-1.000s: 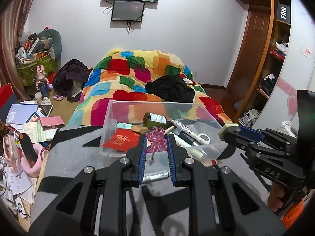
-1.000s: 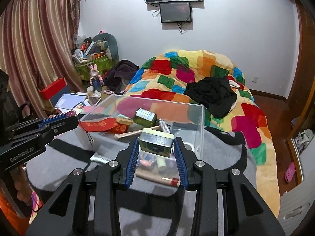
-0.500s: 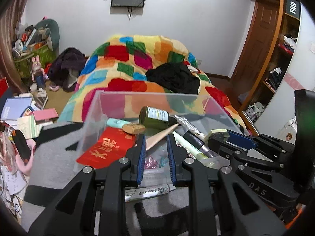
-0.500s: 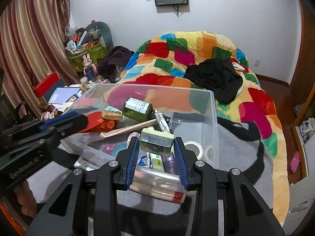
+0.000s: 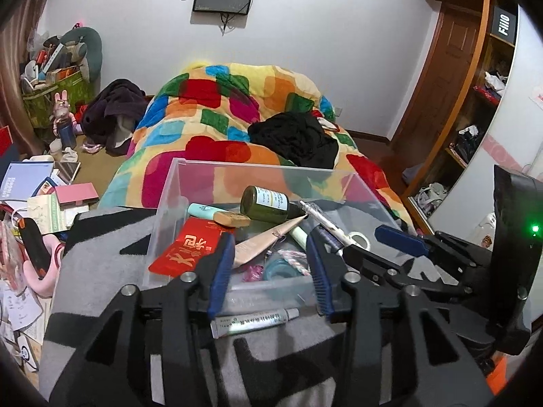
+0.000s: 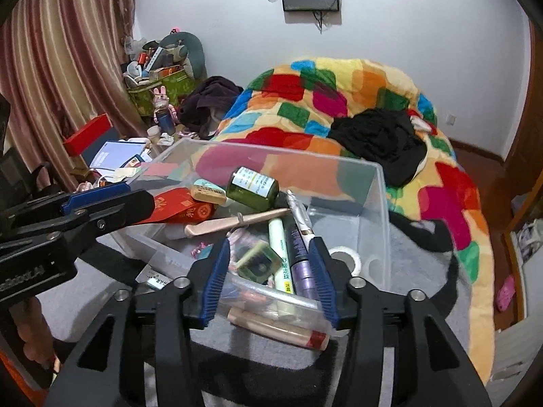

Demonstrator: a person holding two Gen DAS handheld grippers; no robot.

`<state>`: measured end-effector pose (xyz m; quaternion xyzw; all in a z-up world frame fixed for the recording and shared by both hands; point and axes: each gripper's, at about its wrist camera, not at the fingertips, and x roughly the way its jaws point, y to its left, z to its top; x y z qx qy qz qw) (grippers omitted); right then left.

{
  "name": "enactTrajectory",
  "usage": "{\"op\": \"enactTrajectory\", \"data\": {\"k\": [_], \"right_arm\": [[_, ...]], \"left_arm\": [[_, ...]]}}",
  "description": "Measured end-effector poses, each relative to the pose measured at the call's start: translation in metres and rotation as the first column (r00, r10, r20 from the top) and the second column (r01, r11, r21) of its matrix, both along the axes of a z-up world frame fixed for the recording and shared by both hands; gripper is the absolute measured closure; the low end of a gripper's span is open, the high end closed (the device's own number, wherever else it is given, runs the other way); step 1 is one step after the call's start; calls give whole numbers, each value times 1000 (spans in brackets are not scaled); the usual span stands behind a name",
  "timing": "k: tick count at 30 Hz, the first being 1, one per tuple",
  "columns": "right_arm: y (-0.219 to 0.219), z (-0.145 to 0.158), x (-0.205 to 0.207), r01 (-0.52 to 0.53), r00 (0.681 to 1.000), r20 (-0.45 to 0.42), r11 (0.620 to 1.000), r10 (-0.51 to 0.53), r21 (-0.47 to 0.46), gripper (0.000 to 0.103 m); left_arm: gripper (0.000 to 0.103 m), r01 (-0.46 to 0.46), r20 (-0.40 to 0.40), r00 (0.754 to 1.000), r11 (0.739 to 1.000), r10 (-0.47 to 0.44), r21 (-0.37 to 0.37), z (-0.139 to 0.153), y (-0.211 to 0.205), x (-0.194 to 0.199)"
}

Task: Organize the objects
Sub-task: 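Carry the keychain and green square box into the clear box and open both tools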

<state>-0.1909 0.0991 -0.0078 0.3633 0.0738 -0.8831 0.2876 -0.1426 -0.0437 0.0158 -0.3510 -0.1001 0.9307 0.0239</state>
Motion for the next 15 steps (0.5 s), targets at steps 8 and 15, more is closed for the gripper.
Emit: {"op": "enactTrajectory", "data": {"k": [8, 15], "right_arm": [[20, 10, 23, -12, 998, -65, 1000, 13, 16, 49], [47, -6, 33, 0, 999, -40, 999, 2, 51, 46]], "left_arm": [[44, 26, -8, 1000, 999, -26, -19, 3, 3, 28], [37, 70, 81, 994, 997, -66, -39, -27, 9, 35]]}}
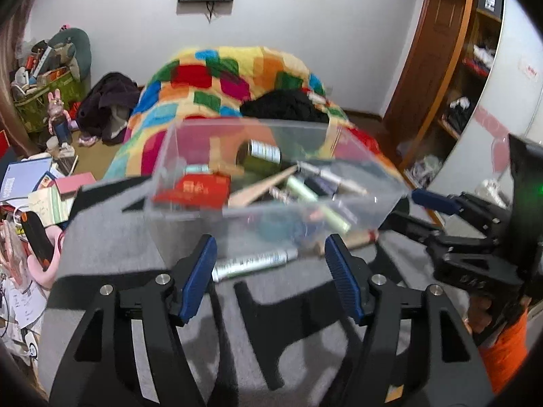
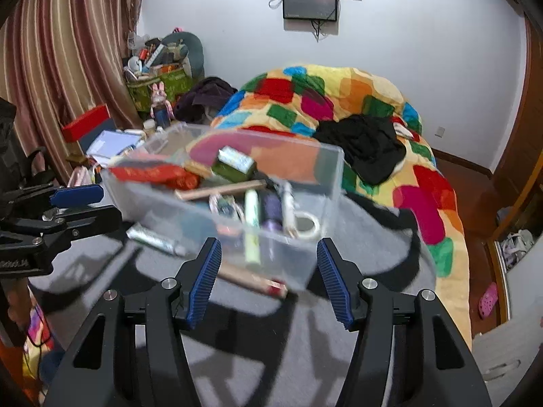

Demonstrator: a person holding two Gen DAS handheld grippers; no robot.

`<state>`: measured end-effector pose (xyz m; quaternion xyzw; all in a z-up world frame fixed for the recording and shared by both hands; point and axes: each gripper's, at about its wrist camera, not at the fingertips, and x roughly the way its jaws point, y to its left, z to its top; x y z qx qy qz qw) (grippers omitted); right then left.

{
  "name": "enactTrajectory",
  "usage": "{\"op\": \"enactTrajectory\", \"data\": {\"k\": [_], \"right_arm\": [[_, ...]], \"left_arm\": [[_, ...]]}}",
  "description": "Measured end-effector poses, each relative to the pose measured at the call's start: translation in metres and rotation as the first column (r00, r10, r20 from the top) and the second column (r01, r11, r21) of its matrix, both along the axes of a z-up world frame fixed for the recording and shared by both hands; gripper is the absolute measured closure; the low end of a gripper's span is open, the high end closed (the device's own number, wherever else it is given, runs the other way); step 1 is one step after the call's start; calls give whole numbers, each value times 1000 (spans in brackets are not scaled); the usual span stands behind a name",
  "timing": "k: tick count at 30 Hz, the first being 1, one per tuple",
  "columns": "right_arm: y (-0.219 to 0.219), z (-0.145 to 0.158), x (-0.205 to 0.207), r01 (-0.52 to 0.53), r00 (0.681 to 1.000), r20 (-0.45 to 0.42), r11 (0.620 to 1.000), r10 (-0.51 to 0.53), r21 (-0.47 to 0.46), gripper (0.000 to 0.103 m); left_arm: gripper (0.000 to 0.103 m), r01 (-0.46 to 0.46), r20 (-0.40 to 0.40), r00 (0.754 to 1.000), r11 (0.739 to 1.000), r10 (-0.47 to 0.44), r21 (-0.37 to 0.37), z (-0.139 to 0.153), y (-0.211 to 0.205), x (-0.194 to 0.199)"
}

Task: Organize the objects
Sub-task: 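Carry the keychain and green square box into the clear box and open both tools, then grasp the white toothpaste tube with the left tool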

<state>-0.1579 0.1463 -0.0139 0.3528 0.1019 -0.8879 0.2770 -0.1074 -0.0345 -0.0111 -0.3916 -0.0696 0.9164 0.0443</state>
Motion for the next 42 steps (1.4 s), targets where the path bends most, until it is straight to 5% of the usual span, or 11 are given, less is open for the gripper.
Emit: {"op": "enactTrajectory", "data": {"k": [7, 18, 24, 32, 39, 42], "right_arm": [[-1, -35, -15, -29, 993, 118, 999, 25, 38, 45], [-15, -54, -17, -124, 974, 198, 992, 114, 37, 43], [-13, -49, 11, -236, 959, 169, 971, 227, 35, 43], [-30, -40, -5, -219, 973, 103, 970, 207, 111, 45], [-30, -50, 3, -317, 935, 191, 946, 300, 68, 60], [-21, -47, 12, -315, 940, 161, 946, 300, 75, 60]], "left_arm": [[36, -1, 128, 992, 999, 5, -33, -34, 2, -29], [28, 48, 180, 983, 998, -40, -41, -50, 13, -40], [30, 156, 197, 968, 988, -155, 8, -46, 20, -17], [30, 65, 152, 987, 995, -54, -70, -37, 7, -37], [35, 140, 202, 970, 990, -132, -26, -51, 12, -33], [42, 162, 196, 968, 987, -157, -11, -44, 13, -22]]}}
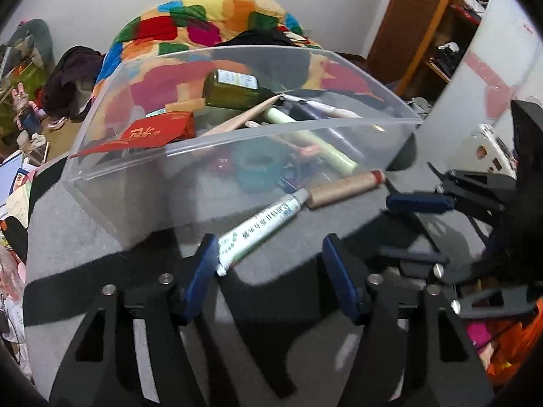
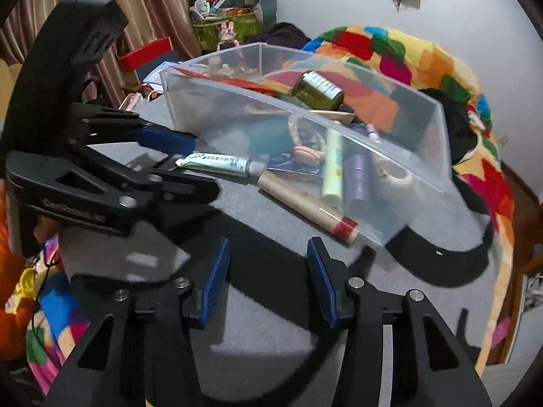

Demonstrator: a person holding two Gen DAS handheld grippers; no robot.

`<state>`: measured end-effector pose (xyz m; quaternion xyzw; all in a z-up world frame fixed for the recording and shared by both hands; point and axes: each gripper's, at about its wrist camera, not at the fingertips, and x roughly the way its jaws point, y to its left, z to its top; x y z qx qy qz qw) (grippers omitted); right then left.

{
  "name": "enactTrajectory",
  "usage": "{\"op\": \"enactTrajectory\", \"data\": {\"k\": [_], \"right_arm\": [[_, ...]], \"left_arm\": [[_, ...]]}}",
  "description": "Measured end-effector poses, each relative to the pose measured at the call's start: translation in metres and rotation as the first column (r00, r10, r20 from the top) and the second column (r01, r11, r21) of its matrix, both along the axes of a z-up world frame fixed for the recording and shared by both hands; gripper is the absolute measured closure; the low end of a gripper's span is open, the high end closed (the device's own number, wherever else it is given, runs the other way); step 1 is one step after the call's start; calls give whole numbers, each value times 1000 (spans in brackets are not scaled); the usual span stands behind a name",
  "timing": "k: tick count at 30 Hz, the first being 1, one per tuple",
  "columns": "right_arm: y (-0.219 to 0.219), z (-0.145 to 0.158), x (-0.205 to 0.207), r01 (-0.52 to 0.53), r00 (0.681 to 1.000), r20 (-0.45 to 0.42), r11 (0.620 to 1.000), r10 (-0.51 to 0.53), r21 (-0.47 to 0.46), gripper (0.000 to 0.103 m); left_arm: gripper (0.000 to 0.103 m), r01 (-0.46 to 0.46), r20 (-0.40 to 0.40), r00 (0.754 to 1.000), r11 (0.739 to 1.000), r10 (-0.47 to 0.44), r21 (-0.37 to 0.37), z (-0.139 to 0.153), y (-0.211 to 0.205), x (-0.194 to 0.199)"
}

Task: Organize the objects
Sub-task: 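Grasp the white toothpaste tube with the left tool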

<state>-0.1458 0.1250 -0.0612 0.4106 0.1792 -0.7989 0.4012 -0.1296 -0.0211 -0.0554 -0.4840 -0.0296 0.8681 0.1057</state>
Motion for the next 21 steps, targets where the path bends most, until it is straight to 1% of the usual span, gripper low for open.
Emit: {"op": "enactTrajectory", "data": {"k": [2, 4, 6, 8, 11, 12, 13, 14, 15, 17, 18, 20, 21], "right_arm": [[3, 4, -3, 19, 1000, -7, 1000, -19, -15, 60], [2, 7, -10, 44, 999, -17, 999, -45, -10, 60], [2, 8, -16, 65, 998, -11, 998, -65, -17, 60], [4, 9, -17, 70, 998, -3, 997, -71, -33, 59], [6, 9, -19, 92, 996, -3, 995, -92, -36, 59], [7, 9, -20, 96, 995, -3, 995, -97, -35, 59], [6, 8, -22, 99, 995, -4, 995, -99, -31, 59], [3, 8, -24, 97, 995, -9, 995, -98, -25, 59], [0, 7, -24, 94, 995, -19, 995, -94, -13, 59], [-6, 4, -26, 80, 996, -40, 997, -79, 22, 59], [-10, 2, -27, 64, 997, -34, 997, -63, 37, 58], [-13, 0, -22, 45, 998, -56, 997, -41, 65, 57], [-13, 1, -20, 28, 998, -52, 997, -24, 71, 59]], "left_arm": [[42, -9, -21, 1000, 1000, 9, -2, 5, -1, 2], [42, -35, -34, 999, 999, 34, -38, 7, -1, -3], [42, -37, -31, 999, 997, 35, -61, 6, -1, -10], [42, -31, -23, 999, 995, 29, -96, 0, 2, -19], [42, 14, 18, 1000, 996, -12, -87, -11, 8, -25], [42, 26, 29, 999, 995, -23, -93, -15, 11, -25], [42, 37, 20, 999, 992, -35, -118, -16, 16, -23], [47, 48, 13, 999, 991, -47, -128, -15, 19, -20], [51, 61, 13, 998, 991, -60, -122, -14, 20, -18], [70, 78, 7, 997, 990, -78, -119, -13, 23, -9], [73, 80, 1, 997, 989, -80, -127, -12, 24, -4], [84, 79, -3, 997, 989, -80, -128, -11, 24, 5], [85, 80, -2, 997, 989, -81, -124, -10, 23, 9]]}}
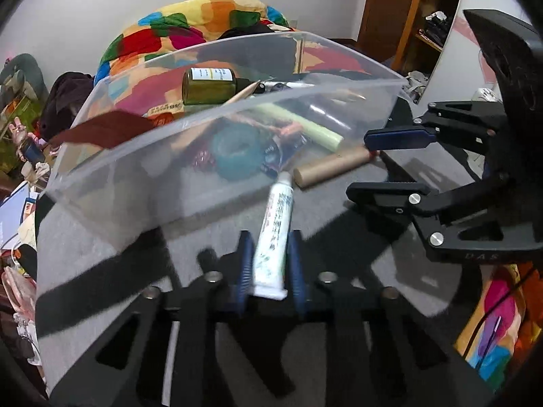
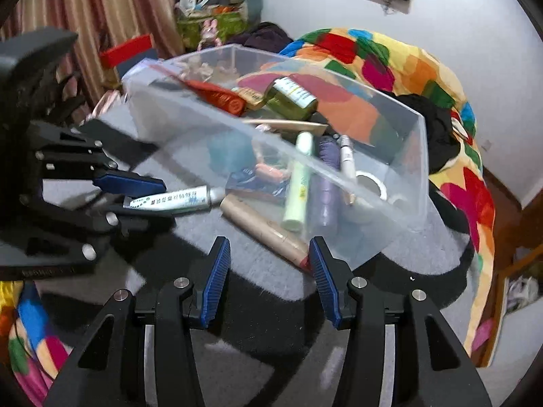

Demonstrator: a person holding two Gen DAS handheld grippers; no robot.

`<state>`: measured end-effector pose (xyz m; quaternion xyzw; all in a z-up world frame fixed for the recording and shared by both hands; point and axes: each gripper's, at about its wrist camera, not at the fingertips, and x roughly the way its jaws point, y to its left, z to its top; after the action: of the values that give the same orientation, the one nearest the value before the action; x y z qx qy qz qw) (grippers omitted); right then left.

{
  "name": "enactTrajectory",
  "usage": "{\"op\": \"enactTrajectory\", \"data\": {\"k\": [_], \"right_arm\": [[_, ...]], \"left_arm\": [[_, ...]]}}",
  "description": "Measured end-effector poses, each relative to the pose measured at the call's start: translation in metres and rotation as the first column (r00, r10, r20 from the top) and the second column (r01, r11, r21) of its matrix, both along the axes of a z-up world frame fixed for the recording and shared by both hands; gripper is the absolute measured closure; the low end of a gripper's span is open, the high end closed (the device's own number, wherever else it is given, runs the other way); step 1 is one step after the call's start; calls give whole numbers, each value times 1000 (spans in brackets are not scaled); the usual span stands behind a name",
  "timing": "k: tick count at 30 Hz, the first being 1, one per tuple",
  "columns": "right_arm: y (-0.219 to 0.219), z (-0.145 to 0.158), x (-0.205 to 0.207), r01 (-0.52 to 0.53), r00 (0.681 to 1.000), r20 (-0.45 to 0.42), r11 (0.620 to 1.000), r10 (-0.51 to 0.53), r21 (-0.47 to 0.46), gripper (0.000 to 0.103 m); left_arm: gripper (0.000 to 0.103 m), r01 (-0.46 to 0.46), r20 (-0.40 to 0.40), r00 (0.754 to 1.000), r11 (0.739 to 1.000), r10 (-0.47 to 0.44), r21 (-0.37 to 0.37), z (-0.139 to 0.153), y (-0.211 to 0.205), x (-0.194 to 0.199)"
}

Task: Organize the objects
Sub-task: 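Grasp the white toothpaste tube with the left tool, then grasp the beige cylinder with the red end using the right tool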

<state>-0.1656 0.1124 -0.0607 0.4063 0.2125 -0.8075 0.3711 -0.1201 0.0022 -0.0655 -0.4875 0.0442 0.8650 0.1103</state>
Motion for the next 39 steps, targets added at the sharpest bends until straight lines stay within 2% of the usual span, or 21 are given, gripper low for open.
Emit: {"op": "enactTrajectory", "data": {"k": [3, 9, 13, 16, 17, 18, 22, 29, 34, 39], "right_arm": [[5, 3, 10, -75, 994, 72, 996, 78, -46, 63], [4, 4, 7, -18, 1000, -14, 1000, 18, 4, 62], [-3, -3, -2, 12, 999, -34, 999, -11, 48, 58], [-1, 0, 6, -59, 998, 29, 998, 58, 24, 61], [0, 1, 11, -83, 996, 44, 997, 82, 12, 62], [2, 3, 15, -89, 995, 36, 996, 89, 7, 62], [13, 8, 12, -50, 999, 19, 999, 50, -18, 61], [17, -9, -18, 56, 994, 100, 998, -53, -28, 61], [16, -8, -18, 48, 993, 114, 997, -41, -58, 57], [20, -4, 7, -36, 993, 113, 998, 42, -53, 57]], "left_arm": [[85, 10, 7, 1000, 1000, -10, 11, 3, -2, 11], [83, -18, -15, 1000, 1000, 18, -21, 11, 1, 5], [82, -18, -6, 1000, 998, 18, -54, 1, 7, -10], [83, -27, -20, 999, 998, 26, -50, -2, 6, -13], [87, -30, -20, 999, 999, 29, -40, -1, 5, -13], [87, -31, -19, 999, 999, 31, -30, -1, 4, -15], [87, -42, -28, 999, 999, 41, -25, -1, 6, -17], [87, -13, -38, 999, 999, 11, -53, -2, 19, -24], [87, -4, -37, 999, 999, 2, -54, -2, 19, -28], [87, 7, -34, 999, 1000, -8, -25, 0, 15, -17]]}}
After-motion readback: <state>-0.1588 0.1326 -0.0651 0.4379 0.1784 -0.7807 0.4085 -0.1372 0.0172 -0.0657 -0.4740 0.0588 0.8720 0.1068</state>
